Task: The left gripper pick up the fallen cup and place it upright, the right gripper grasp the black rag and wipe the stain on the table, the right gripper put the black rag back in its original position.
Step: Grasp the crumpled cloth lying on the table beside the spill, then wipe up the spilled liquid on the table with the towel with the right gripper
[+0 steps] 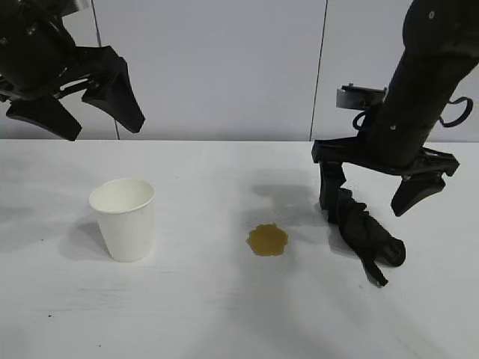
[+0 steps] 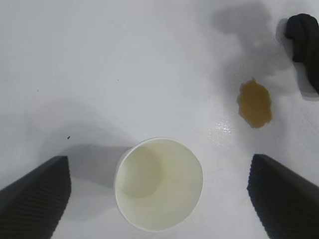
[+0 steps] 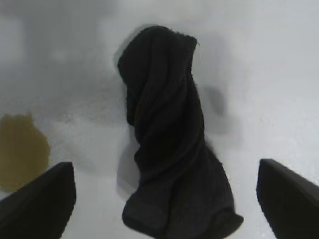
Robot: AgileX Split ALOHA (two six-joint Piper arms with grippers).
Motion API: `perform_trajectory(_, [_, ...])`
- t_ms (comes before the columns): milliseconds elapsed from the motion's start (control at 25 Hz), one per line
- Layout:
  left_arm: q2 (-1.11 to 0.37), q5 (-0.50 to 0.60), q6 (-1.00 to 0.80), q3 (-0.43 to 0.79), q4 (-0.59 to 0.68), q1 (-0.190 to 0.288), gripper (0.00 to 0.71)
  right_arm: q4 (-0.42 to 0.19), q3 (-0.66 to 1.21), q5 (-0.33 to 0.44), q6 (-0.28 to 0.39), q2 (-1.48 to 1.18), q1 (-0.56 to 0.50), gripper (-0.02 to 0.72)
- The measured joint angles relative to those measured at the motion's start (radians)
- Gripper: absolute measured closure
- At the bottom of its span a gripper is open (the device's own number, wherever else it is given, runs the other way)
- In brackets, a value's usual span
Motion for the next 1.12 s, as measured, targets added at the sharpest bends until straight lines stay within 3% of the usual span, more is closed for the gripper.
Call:
perform_trajectory(80, [0.0, 0.0, 0.0, 0.0, 0.001, 0.0, 0.016, -0.007, 0.0, -0.022, 0.012, 0.027, 0.0, 0.23])
perform_trajectory(200, [0.0, 0.0, 0.0, 0.0, 0.001, 0.0, 0.016, -0.011, -0.001, -0.035, 0.03, 0.057, 0.0, 0.533])
perform_trajectory(240, [0.0, 0.0, 0.0, 0.0, 0.001, 0.0, 0.016, -0.011, -0.002, -0.035, 0.032, 0.057, 0.0, 0.58])
perform_trajectory(480, [0.0, 0.002, 0.0, 0.0, 0.001, 0.0, 0.016, 0.011, -0.001, -0.01, 0.035, 0.017, 0.022, 0.591])
perform_trajectory(640, [0.0, 0.002, 0.0, 0.0, 0.001, 0.0, 0.016, 0.076, -0.001, 0.003, 0.029, -0.119, 0.089, 0.591])
perform_trajectory(800, [0.0, 0.002, 0.0, 0.0, 0.001, 0.0, 0.016, 0.095, -0.001, 0.001, 0.028, -0.176, 0.175, 0.591])
perform_trajectory(1120, [0.0, 0.012, -0.001, 0.0, 0.001, 0.0, 0.016, 0.064, -0.001, -0.108, 0.028, -0.026, 0.311, 0.591])
